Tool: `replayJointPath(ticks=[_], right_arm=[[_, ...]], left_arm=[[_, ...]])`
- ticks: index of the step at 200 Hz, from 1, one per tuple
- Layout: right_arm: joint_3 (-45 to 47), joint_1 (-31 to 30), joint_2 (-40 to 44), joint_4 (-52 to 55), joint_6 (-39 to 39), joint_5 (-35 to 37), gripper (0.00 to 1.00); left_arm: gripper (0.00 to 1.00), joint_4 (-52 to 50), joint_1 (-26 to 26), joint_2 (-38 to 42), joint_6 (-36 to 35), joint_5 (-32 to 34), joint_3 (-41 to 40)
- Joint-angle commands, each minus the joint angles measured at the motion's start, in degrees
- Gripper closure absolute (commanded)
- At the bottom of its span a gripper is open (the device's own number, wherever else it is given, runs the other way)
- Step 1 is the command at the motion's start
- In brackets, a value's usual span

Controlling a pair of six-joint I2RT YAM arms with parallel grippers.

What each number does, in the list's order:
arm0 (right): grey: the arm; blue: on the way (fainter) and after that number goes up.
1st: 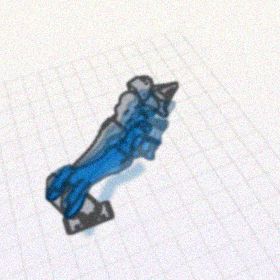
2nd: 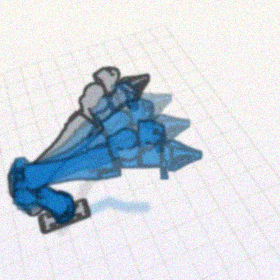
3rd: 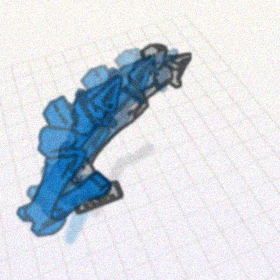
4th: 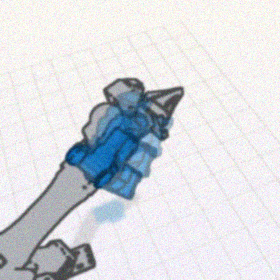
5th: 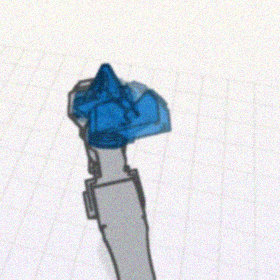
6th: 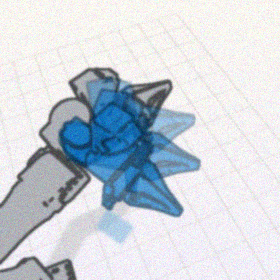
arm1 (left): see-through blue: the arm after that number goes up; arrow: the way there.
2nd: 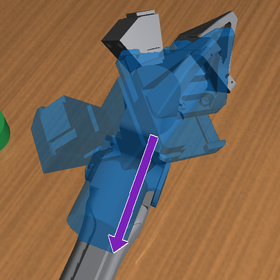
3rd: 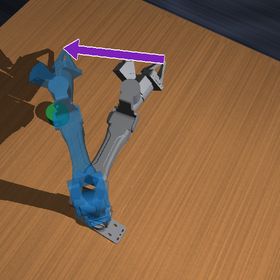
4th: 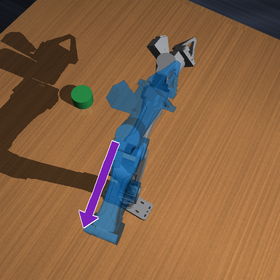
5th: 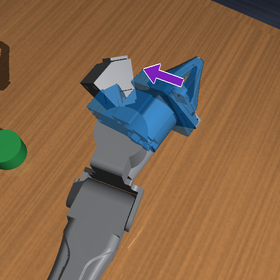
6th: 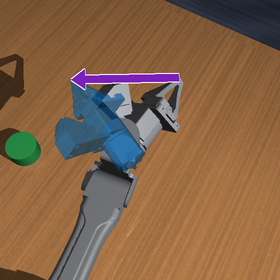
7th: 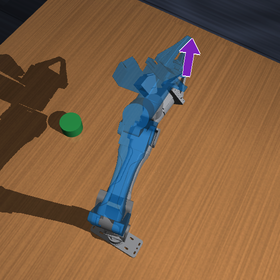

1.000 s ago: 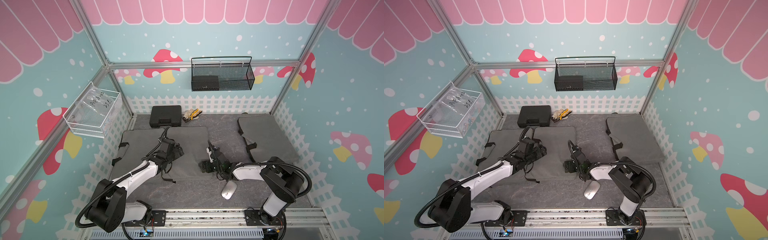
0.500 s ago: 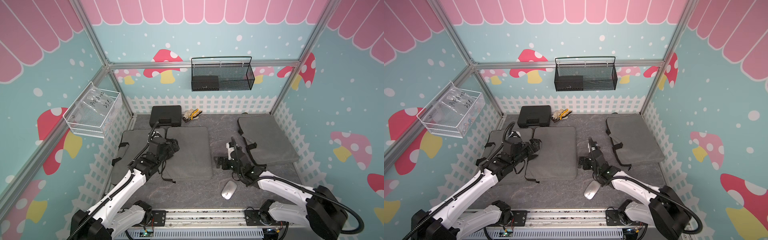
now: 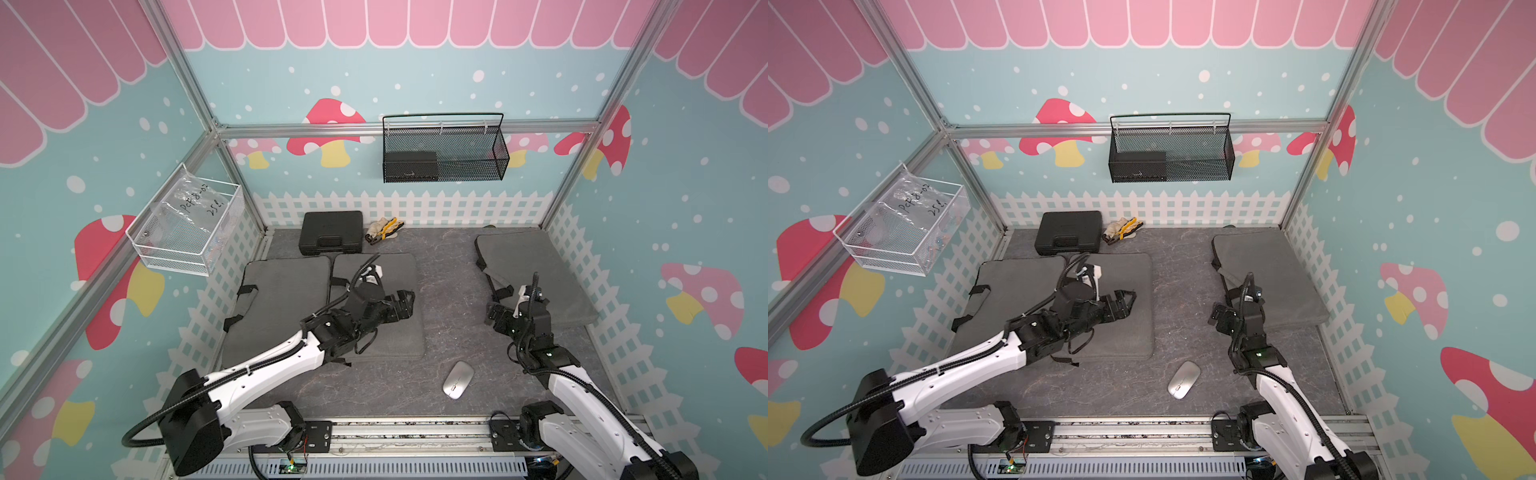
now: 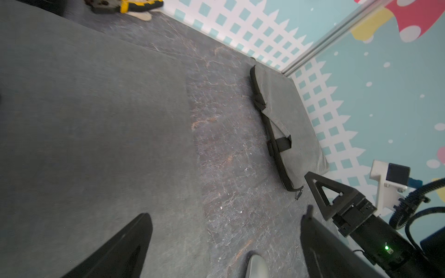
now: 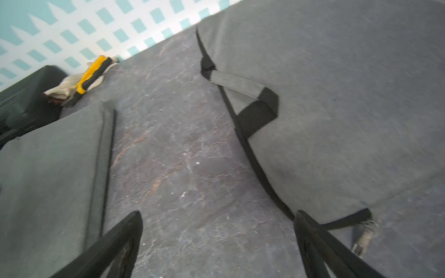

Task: Put the mouse into the laptop bag
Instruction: Adjust the zippered laptop bag at the center of the board.

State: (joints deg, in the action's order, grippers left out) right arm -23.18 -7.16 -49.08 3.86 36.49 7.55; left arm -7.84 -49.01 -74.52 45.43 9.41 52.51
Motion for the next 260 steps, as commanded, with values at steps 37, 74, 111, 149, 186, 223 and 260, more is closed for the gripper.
replayJointPath(ticks=[37,74,111,149,186,223,260], right_arm=[[3.12,16.46,0.13,-2.07,-0.94,-9.76,0.00],[5.80,21.51,4.29,-2.45,0.22,-11.76,0.00],[6.16,22.62,3.35,-3.37,1.11,-11.01,0.00],[6.73,23.75,4.49,-3.92,1.98,-10.50,0.01],[7.06,23.87,5.89,-3.95,2.62,-10.86,0.01],[6.81,23.98,6.37,-3.44,2.27,-11.71,0.01],[7.15,24.03,7.35,-2.72,2.36,-12.81,0.01]], left_arm=[[0.04,9.33,-7.04,-22.59,5.11,-6.18,16.07],[0.07,12.72,-9.95,-39.22,9.47,-14.39,27.30],[0.07,13.95,-11.11,-52.58,12.95,-19.60,39.55],[0.08,11.65,-11.52,-61.97,13.90,-20.76,49.64],[0.07,13.33,-11.63,-70.24,16.25,-23.06,56.01],[0.10,8.64,-11.63,-78.19,16.97,-25.67,67.47],[0.49,6.17,-10.95,-81.13,16.96,-25.53,71.21]])
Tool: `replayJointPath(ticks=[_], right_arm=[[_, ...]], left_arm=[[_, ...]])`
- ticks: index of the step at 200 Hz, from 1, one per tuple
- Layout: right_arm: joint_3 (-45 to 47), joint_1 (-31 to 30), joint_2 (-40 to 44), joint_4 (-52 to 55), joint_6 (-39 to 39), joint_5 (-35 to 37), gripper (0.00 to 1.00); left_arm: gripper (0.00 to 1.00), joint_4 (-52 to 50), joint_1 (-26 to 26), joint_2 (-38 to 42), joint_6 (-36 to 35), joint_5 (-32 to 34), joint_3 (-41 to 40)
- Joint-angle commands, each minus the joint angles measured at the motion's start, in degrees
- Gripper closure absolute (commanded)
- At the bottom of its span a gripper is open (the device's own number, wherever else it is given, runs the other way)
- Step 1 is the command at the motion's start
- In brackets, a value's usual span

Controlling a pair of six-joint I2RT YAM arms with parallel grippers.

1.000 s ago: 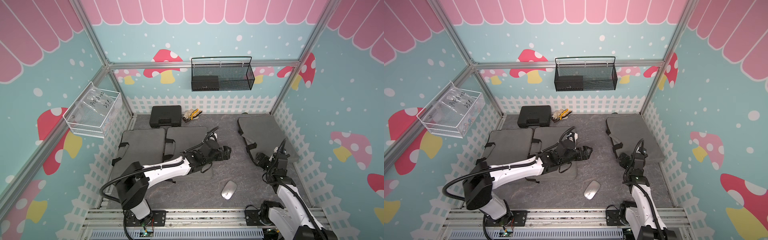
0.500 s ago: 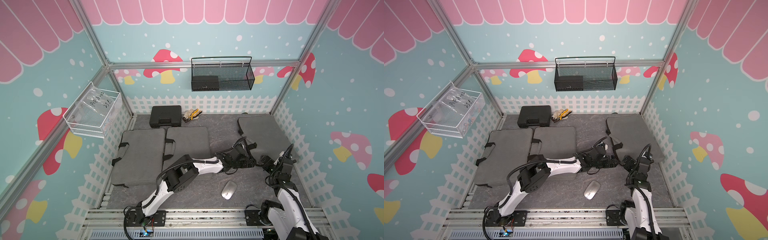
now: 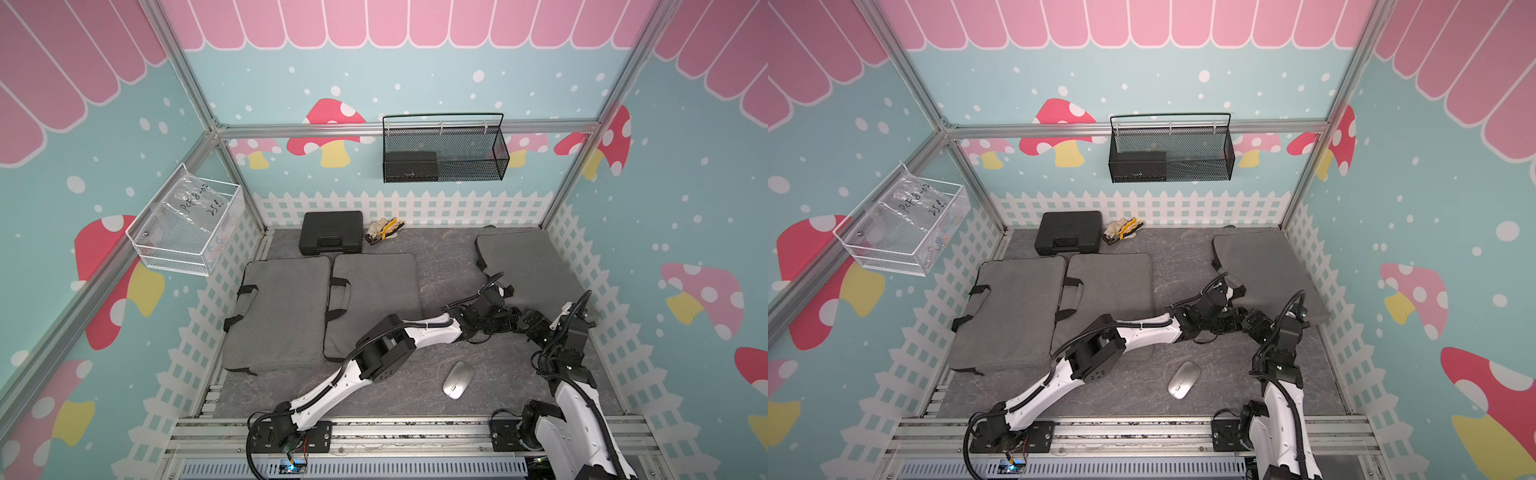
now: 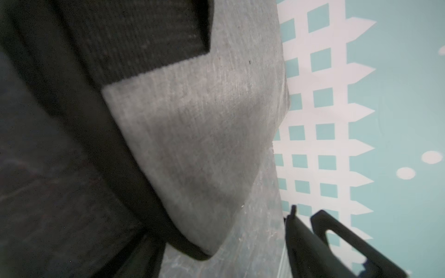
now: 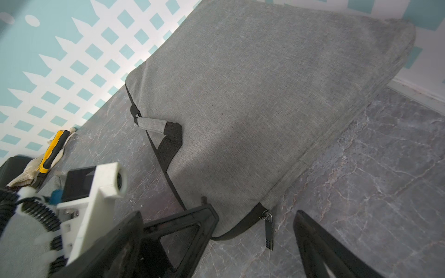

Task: Put the mouse into the laptop bag
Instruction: Adjust the zippered laptop bag at the center of the board.

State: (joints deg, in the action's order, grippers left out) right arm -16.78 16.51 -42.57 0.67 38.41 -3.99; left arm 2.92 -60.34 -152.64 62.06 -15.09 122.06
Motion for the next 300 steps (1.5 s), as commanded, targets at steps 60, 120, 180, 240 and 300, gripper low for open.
replayJointPath(ticks=[60,120,180,240,300], right_arm=[[-2.38,-1.10,2.45,4.41,-2.51,-10.23,0.08],[-2.44,-16.54,3.41,7.15,0.35,-4.85,0.07],[1.07,-29.16,-2.09,2.28,4.14,0.46,0.07],[0.08,-35.75,-14.57,-0.66,6.09,5.55,0.06],[3.27,-35.85,-7.51,1.46,7.62,7.33,0.01]], left_arm=[[0.91,-8.55,1.83,12.45,-9.59,7.58,-16.54],[0.94,-10.74,8.11,23.97,-19.29,0.66,-29.33],[0.90,-14.54,11.53,24.41,-24.34,-2.14,-28.86],[0.36,-18.03,12.26,27.12,-26.82,-0.15,-28.41],[0.17,-18.87,12.34,37.50,-27.75,6.08,-33.87]])
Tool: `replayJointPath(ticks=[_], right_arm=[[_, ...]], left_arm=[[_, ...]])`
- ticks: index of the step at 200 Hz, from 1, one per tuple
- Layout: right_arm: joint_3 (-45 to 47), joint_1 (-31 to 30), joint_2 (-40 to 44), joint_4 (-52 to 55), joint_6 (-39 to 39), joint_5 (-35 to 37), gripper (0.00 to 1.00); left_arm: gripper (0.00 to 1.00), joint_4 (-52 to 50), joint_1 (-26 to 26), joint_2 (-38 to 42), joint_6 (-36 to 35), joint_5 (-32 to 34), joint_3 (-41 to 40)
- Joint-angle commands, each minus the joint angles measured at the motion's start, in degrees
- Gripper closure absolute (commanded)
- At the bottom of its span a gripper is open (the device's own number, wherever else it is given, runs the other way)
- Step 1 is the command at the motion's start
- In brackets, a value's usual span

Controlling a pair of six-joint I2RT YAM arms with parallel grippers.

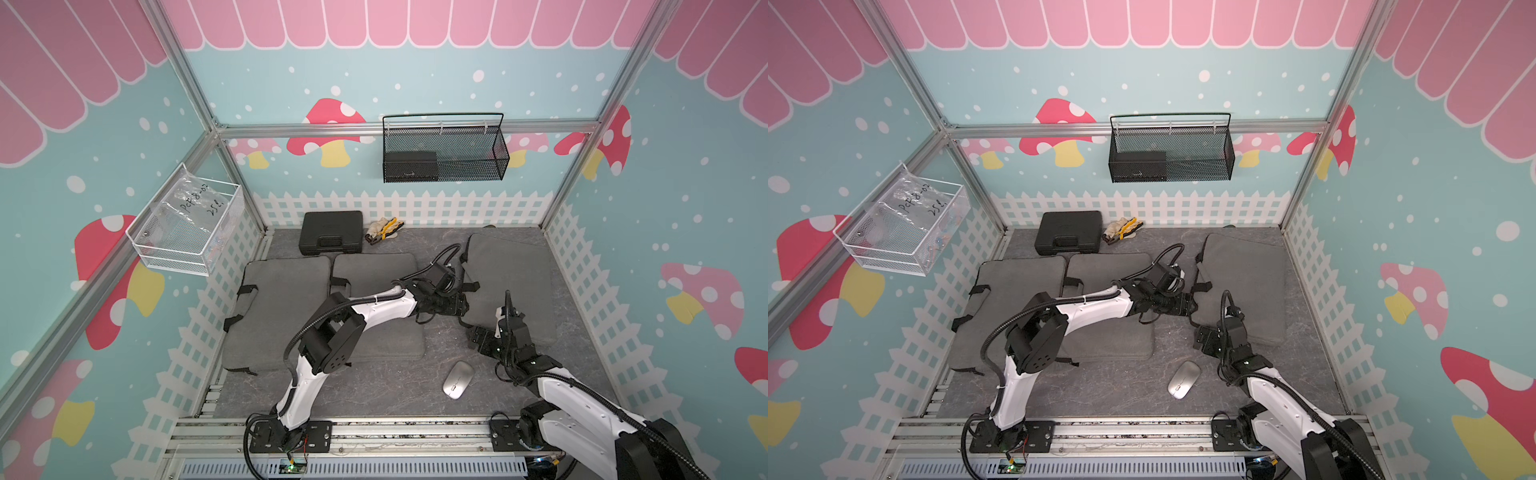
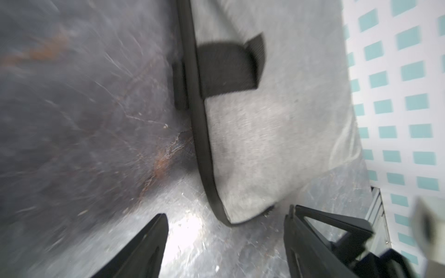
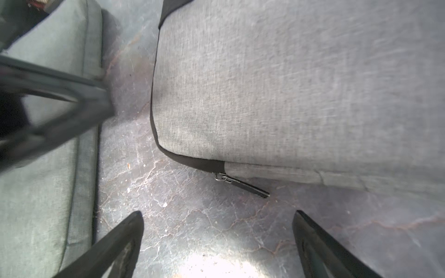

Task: Put the mouse into the laptop bag
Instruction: Adjust the zippered laptop bag at the center of the board.

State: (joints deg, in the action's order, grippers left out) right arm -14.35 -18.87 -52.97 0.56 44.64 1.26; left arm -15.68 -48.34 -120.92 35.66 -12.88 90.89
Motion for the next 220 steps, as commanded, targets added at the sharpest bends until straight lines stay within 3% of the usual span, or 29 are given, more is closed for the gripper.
replayJointPath(ticks=[1,48,135,200,220], right_arm=[[0.83,-0.46,3.02,1.65,1.44,2.04,0.01],[3.31,-0.40,3.31,-0.58,2.65,0.96,0.00],[-1.33,-0.55,-12.57,-3.32,-0.05,3.49,0.04],[-4.37,-3.80,-16.48,-2.27,-1.49,2.23,0.19],[-4.31,-3.80,-16.73,-2.26,-1.57,3.12,0.31]], left_arm=[[0.17,-0.16,0.34,5.96,-1.32,3.85,-2.89],[0.16,4.43,0.26,12.62,0.36,4.27,-9.86],[0.16,7.64,0.29,12.31,-0.05,1.63,-11.13],[0.16,6.10,0.61,8.78,-0.07,0.56,-7.58],[0.16,6.01,0.59,8.87,0.02,0.82,-7.67]])
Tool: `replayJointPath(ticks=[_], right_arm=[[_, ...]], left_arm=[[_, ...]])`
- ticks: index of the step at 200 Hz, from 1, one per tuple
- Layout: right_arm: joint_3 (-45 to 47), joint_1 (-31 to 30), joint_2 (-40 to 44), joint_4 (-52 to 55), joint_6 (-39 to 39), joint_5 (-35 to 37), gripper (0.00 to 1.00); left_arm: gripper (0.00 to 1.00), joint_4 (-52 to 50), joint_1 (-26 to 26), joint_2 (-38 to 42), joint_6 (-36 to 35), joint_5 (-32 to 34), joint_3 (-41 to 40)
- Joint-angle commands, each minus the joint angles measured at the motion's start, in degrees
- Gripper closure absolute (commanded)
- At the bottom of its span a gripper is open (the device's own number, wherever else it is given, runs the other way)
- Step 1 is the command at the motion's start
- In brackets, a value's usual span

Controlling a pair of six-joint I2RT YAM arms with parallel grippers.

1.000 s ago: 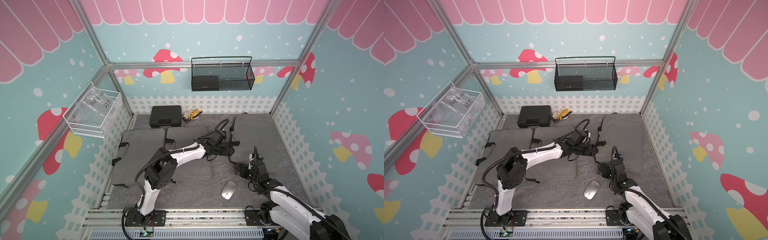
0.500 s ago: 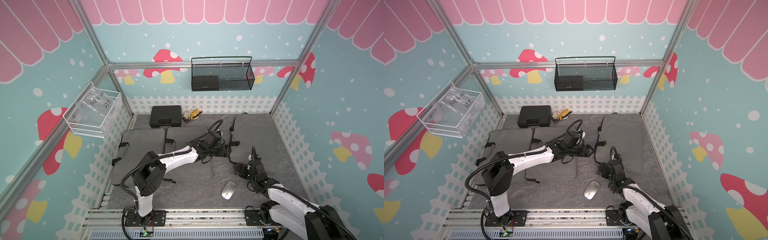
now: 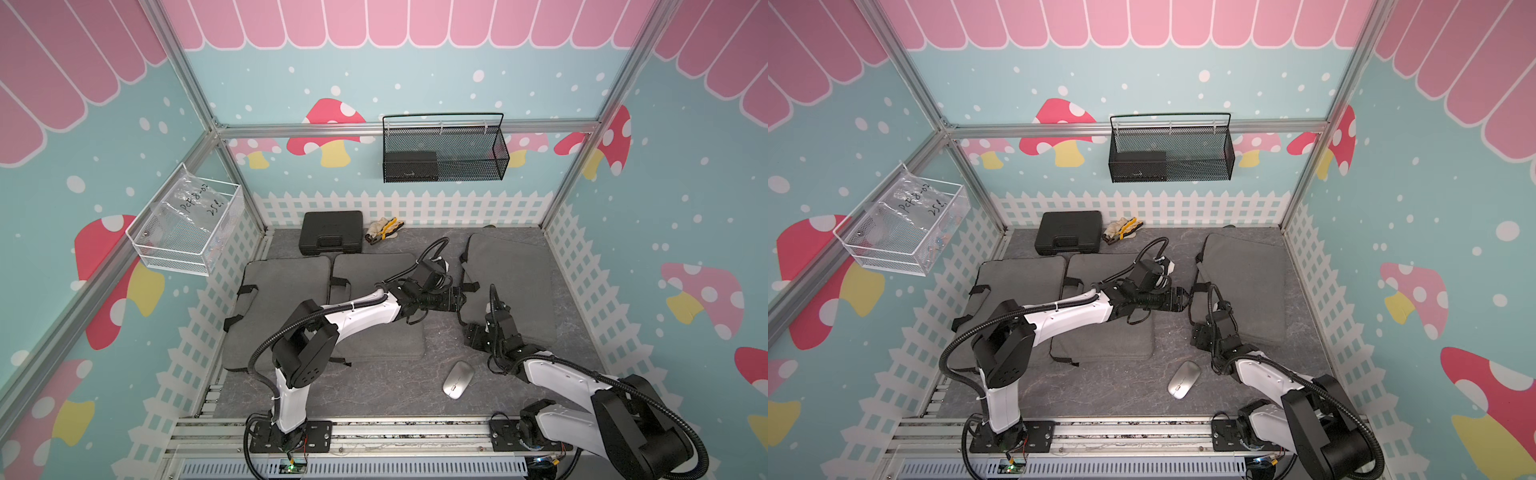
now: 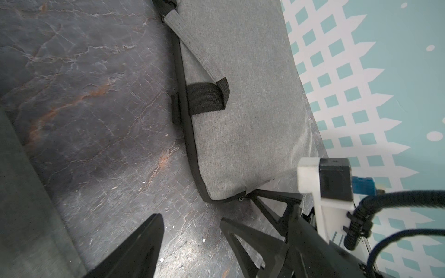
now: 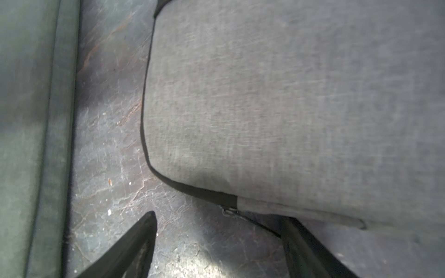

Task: Put the mouse into the laptop bag
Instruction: Adjust the zippered laptop bag at the center of the board.

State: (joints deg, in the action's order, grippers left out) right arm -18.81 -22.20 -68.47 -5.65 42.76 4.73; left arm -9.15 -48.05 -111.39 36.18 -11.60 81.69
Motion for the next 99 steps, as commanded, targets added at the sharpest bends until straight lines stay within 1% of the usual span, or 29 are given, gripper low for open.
replayJointPath(ticks=[1,24,40,51,77,99], right_arm=[[0.07,-0.48,-1.23,3.96,0.31,-0.34,0.31],[0.09,-0.48,-1.06,3.89,0.22,0.34,0.49],[-0.18,-0.48,-0.96,3.94,0.13,0.53,0.62],[-0.37,-0.48,-0.89,3.98,-0.03,0.41,0.70],[-0.74,-0.52,-0.37,5.10,-0.14,1.54,0.81],[-0.70,-0.57,0.47,5.65,0.04,1.79,0.90]], left_arm=[[0.16,-0.52,0.32,-0.62,-0.50,-0.50,1.54],[0.16,0.09,0.33,0.57,-0.19,0.23,0.27],[0.16,1.89,0.33,2.04,0.13,1.06,-1.90],[0.16,3.45,0.33,3.11,0.58,1.76,-3.73],[0.18,7.98,0.33,4.68,1.48,2.31,-8.03],[0.19,9.74,0.33,3.81,2.36,1.91,-9.01]])
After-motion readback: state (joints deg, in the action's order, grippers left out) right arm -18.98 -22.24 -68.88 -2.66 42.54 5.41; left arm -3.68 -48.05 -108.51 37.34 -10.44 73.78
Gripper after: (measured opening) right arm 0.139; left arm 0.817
